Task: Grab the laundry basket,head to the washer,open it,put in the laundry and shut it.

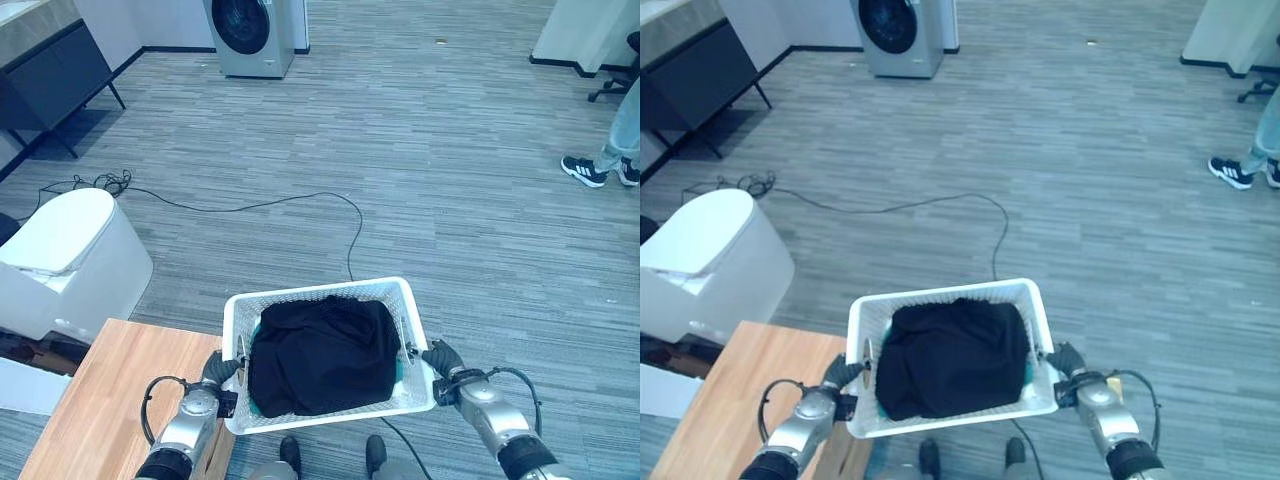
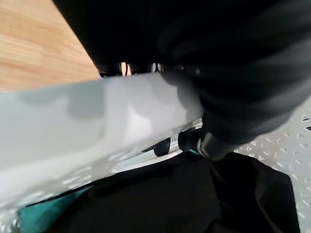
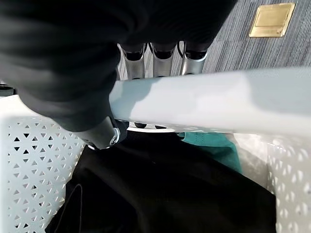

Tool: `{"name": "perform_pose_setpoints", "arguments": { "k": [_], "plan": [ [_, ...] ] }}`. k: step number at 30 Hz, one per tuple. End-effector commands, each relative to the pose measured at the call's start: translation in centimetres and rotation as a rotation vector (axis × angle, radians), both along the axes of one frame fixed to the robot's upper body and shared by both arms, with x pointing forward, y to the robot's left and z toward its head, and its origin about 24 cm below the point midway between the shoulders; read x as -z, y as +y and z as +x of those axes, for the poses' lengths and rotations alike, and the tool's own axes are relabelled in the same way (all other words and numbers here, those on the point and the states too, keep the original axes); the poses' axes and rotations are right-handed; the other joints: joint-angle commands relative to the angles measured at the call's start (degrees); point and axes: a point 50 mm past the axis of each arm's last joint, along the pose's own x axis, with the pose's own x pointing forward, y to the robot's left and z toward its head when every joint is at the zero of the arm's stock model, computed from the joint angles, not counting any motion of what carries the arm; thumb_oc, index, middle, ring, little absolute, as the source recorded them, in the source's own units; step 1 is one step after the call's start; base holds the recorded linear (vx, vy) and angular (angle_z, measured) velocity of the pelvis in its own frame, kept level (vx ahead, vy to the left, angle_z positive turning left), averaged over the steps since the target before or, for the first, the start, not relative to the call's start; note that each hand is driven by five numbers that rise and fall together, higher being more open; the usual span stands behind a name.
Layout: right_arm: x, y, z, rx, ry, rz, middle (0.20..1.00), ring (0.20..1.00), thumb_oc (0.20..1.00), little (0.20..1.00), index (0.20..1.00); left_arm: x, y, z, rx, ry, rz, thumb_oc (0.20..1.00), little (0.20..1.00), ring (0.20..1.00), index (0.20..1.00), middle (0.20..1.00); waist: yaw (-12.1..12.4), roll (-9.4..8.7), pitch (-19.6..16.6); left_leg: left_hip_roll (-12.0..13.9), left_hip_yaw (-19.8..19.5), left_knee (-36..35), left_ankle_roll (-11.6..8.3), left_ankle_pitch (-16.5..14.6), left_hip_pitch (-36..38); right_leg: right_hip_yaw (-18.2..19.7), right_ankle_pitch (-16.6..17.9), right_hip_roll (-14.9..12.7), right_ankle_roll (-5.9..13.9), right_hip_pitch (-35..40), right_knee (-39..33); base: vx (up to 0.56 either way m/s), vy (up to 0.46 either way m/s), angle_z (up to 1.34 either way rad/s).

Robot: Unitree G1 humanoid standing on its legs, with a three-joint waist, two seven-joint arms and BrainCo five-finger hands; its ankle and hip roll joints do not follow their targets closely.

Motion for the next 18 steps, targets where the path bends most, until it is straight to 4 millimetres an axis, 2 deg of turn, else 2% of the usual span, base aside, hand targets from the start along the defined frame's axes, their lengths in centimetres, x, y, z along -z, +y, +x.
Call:
{"name": "perform_pose_setpoints", "arguments": {
  "k": [1,5,9,12,14,16,18],
  "plan": [
    [-2.1,0.7,2.1,0.038,-0.143,0.201,0.2,0.2,0.2,0.2,0.2,-3.1,0.0,2.6,0.05,-0.186,-0.107,0.2,0.2,0.2,0.2,0.2,1.31,-2.05,-3.33,-3.93,0.06,10.0,3.52,-8.41,-3.01,-2.06,-5.97,-2.23,4.09,-2.96,9.47,0.06,0.144,-0.14],
    [-1.2,1.1,1.6,0.072,-0.109,0.246,0.2,0.2,0.2,0.2,0.2,-3.2,-0.2,2.3,0.061,-0.193,-0.118,0.2,0.2,0.2,0.2,0.2,1.49,-2.06,-3.6,-4.65,0.43,9.86,4.67,-9.46,-2.46,-3.21,-5.85,-3.5,5.26,-4.62,13.27,0.06,0.133,-0.06],
    [-1.1,1.2,1.6,0.073,-0.108,0.247,0.2,0.2,0.2,0.2,0.2,-3.4,-0.1,2.3,0.063,-0.196,-0.12,0.2,0.2,0.2,0.2,0.2,1.42,-2.01,-3.63,-4.76,0.55,9.74,4.96,-9.63,-2.5,-3.62,-5.54,-3.95,5.8,-6.11,15.96,0.04,0.091,-0.13],
    [-1.1,1.5,1.5,0.066,-0.111,0.265,0.2,0.2,0.2,0.2,0.2,-3.5,-0.2,2.3,0.056,-0.2,-0.129,0.2,0.2,0.2,0.2,0.2,0.72,-1.67,-2.93,-5.28,0.17,8.98,6.13,-9.8,-1.31,-2.64,-2.54,-4.02,7.0,-10.17,25.25,0.04,0.126,-0.2],
    [-1.2,1.8,1.4,0.049,-0.11,0.267,0.2,0.2,0.2,0.2,0.2,-3.4,0.0,2.2,0.039,-0.196,-0.133,0.2,0.2,0.2,0.2,0.2,0.45,-1.34,-2.65,-5.44,0.48,7.98,6.51,-10.06,0.02,-3.59,-2.16,-3.56,6.96,-12.39,28.54,0.07,0.101,-0.18],
    [-1.3,1.9,1.4,0.031,-0.108,0.262,0.2,0.2,0.2,0.2,0.2,-3.2,0.0,2.3,0.028,-0.187,-0.136,0.2,0.2,0.2,0.2,0.2,-0.31,-1.38,-2.5,-6.0,0.35,7.25,6.5,-10.49,1.21,-3.47,-2.06,-2.57,6.33,-14.78,26.51,0.12,0.06,-0.14],
    [-1.7,1.8,1.6,0.021,-0.125,0.259,0.2,0.2,0.2,0.2,0.2,-3.2,0.0,2.5,0.019,-0.19,-0.141,0.2,0.2,0.2,0.2,0.2,-0.68,-1.52,-2.21,-6.37,0.37,7.34,6.27,-11.02,1.63,-4.32,-1.8,-3.41,5.64,-16.25,22.05,0.15,-0.02,-0.18]
  ]
}}
